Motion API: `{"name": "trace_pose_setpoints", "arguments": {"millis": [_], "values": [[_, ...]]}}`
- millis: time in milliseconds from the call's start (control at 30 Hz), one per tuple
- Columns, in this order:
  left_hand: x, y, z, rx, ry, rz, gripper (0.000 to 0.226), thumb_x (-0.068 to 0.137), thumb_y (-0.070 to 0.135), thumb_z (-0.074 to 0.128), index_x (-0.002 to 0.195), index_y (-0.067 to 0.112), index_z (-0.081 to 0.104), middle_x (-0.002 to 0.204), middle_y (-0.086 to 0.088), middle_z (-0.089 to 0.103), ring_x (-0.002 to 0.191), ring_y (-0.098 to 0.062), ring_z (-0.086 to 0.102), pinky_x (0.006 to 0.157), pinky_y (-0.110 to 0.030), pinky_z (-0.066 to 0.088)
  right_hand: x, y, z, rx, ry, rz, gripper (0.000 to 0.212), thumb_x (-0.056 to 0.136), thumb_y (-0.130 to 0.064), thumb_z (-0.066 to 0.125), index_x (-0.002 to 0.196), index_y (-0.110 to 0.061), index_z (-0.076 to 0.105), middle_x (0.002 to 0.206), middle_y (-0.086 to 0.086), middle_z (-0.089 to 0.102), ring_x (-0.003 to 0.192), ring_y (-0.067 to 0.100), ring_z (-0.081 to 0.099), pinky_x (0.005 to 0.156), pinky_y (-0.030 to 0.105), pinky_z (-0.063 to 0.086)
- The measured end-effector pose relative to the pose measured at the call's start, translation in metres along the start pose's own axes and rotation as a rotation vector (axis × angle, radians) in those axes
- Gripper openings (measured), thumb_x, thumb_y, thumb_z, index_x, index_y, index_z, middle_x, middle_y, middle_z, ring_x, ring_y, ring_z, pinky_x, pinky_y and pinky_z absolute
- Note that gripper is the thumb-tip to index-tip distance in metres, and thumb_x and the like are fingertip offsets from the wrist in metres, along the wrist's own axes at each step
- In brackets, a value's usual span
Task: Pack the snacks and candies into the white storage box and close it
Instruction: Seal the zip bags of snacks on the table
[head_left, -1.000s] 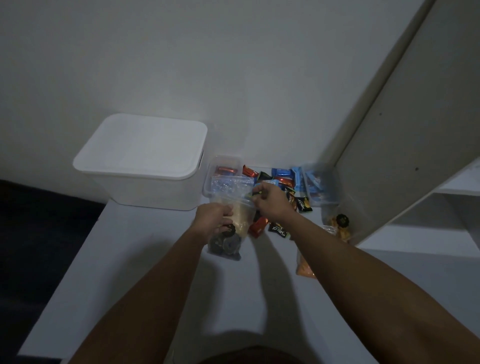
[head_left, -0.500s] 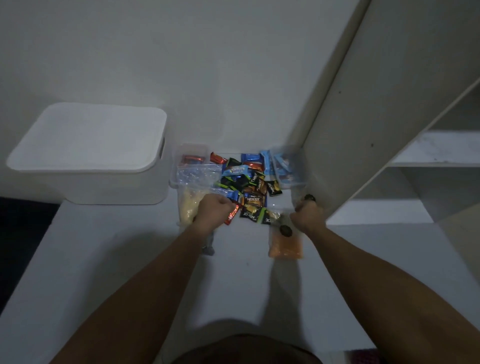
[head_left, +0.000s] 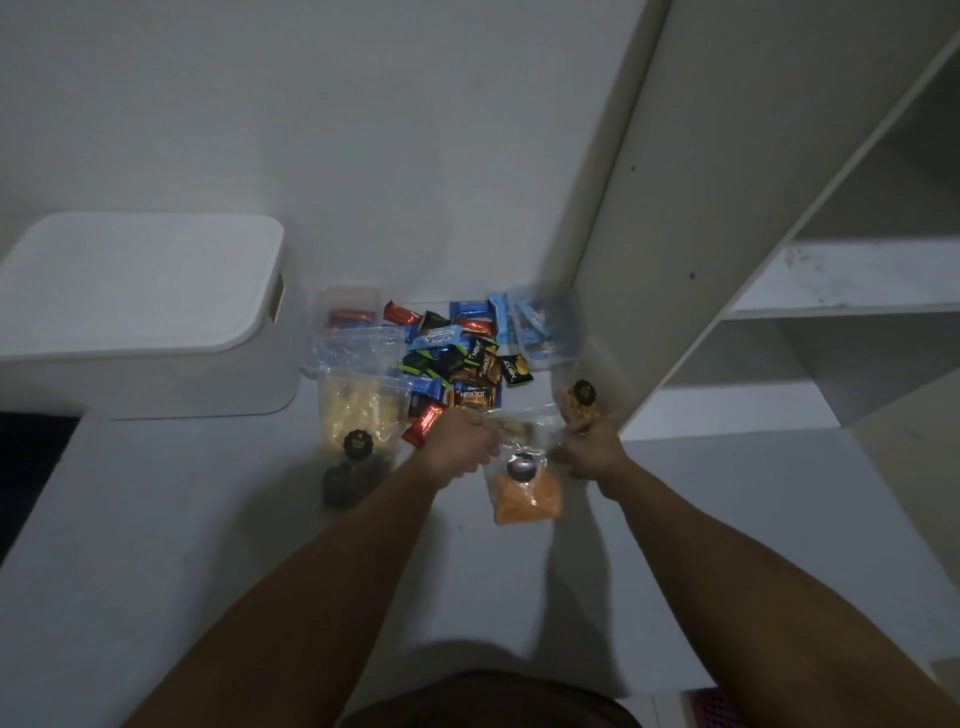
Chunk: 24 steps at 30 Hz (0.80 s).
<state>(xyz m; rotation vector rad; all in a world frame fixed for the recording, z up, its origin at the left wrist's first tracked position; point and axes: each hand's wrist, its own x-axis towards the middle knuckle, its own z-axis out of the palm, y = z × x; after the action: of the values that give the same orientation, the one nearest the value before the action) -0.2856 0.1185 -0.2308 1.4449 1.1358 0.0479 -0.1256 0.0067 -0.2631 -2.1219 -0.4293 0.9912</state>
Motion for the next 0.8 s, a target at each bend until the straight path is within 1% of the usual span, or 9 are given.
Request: {"name": "trace_pose_setpoints", "arguments": {"millis": [67, 100, 167, 233, 367, 533, 600, 700, 800], "values": [[-0.002, 0.003, 0.001, -0.094, 0.001, -0.053, 0.016, 0.085, 0.015, 0.065, 0.086, 0.000, 0.069, 0.076, -0.013, 0.066, 0.056, -0.018, 0.055, 0.055, -0.026, 0.042, -0.001, -0.004, -0.003, 0.049, -0.129, 0.012, 0.021, 0.074, 0.006, 0.068, 0.093, -0.003, 0.066, 0.099, 0.018, 0.067, 0.093, 0.033, 0.067, 0.077, 0.044, 0.060], [-0.003, 0.006, 0.002, -0.141, -0.004, -0.076, 0.021, 0.085, 0.022, 0.066, 0.086, 0.001, 0.069, 0.077, -0.012, 0.068, 0.059, -0.019, 0.058, 0.060, -0.027, 0.046, -0.003, -0.007, -0.004, 0.047, -0.185, -0.005, 0.018, 0.078, 0.007, 0.064, 0.088, -0.007, 0.068, 0.096, 0.014, 0.068, 0.093, 0.030, 0.067, 0.076, 0.043, 0.060], [-0.006, 0.011, 0.002, -0.234, -0.011, -0.129, 0.036, 0.086, 0.039, 0.065, 0.086, 0.003, 0.069, 0.078, -0.010, 0.071, 0.069, -0.022, 0.066, 0.076, -0.033, 0.053, -0.006, -0.015, -0.006, 0.054, -0.241, -0.051, 0.024, 0.083, 0.008, 0.059, 0.079, -0.013, 0.070, 0.092, 0.007, 0.069, 0.090, 0.025, 0.066, 0.073, 0.038, 0.059], [-0.006, 0.013, -0.001, -0.315, -0.016, -0.163, 0.043, 0.087, 0.046, 0.061, 0.088, 0.003, 0.069, 0.080, -0.010, 0.072, 0.073, -0.022, 0.068, 0.082, -0.035, 0.053, -0.007, -0.022, -0.006, 0.058, -0.259, -0.108, 0.027, 0.083, 0.008, 0.059, 0.076, -0.014, 0.071, 0.094, 0.007, 0.070, 0.091, 0.025, 0.067, 0.070, 0.036, 0.058], [-0.005, 0.018, -0.004, -0.443, -0.024, -0.136, 0.030, 0.092, 0.037, 0.058, 0.089, 0.008, 0.067, 0.088, -0.007, 0.071, 0.080, -0.019, 0.067, 0.078, -0.034, 0.055, -0.011, -0.031, -0.006, 0.045, -0.282, -0.198, 0.025, 0.081, 0.010, 0.058, 0.078, -0.010, 0.071, 0.090, 0.011, 0.069, 0.082, 0.024, 0.066, 0.065, 0.034, 0.058], [-0.009, 0.028, -0.005, -0.465, 0.002, -0.051, 0.023, 0.097, 0.029, 0.052, 0.086, 0.013, 0.065, 0.083, -0.003, 0.069, 0.076, -0.015, 0.064, 0.077, -0.032, 0.054, -0.016, -0.042, -0.007, 0.101, -0.300, -0.220, 0.018, 0.079, 0.009, 0.065, 0.078, -0.008, 0.071, 0.090, 0.008, 0.070, 0.084, 0.023, 0.067, 0.072, 0.038, 0.060], [-0.011, 0.031, -0.004, -0.460, 0.037, -0.019, 0.020, 0.096, 0.026, 0.054, 0.088, 0.011, 0.065, 0.081, -0.006, 0.070, 0.070, -0.016, 0.065, 0.072, -0.030, 0.055, -0.018, -0.049, -0.009, 0.124, -0.314, -0.218, 0.014, 0.077, 0.003, 0.070, 0.081, -0.011, 0.070, 0.088, 0.006, 0.069, 0.086, 0.022, 0.066, 0.078, 0.041, 0.058], [-0.011, 0.035, -0.005, -0.434, 0.094, 0.016, 0.018, 0.094, 0.019, 0.058, 0.092, 0.003, 0.066, 0.079, -0.011, 0.071, 0.061, -0.015, 0.065, 0.057, -0.027, 0.054, -0.020, -0.062, -0.012, 0.136, -0.353, -0.254, 0.019, 0.075, 0.001, 0.070, 0.086, -0.014, 0.071, 0.090, 0.007, 0.070, 0.091, 0.024, 0.066, 0.086, 0.045, 0.057], [-0.012, 0.040, -0.007, -0.370, 0.138, 0.068, 0.017, 0.091, 0.013, 0.059, 0.097, -0.001, 0.066, 0.077, -0.013, 0.071, 0.058, -0.016, 0.066, 0.053, -0.025, 0.053, -0.026, -0.072, -0.011, 0.129, -0.326, -0.325, 0.011, 0.080, -0.007, 0.072, 0.086, -0.015, 0.074, 0.087, 0.006, 0.070, 0.084, 0.018, 0.065, 0.079, 0.041, 0.057]]}}
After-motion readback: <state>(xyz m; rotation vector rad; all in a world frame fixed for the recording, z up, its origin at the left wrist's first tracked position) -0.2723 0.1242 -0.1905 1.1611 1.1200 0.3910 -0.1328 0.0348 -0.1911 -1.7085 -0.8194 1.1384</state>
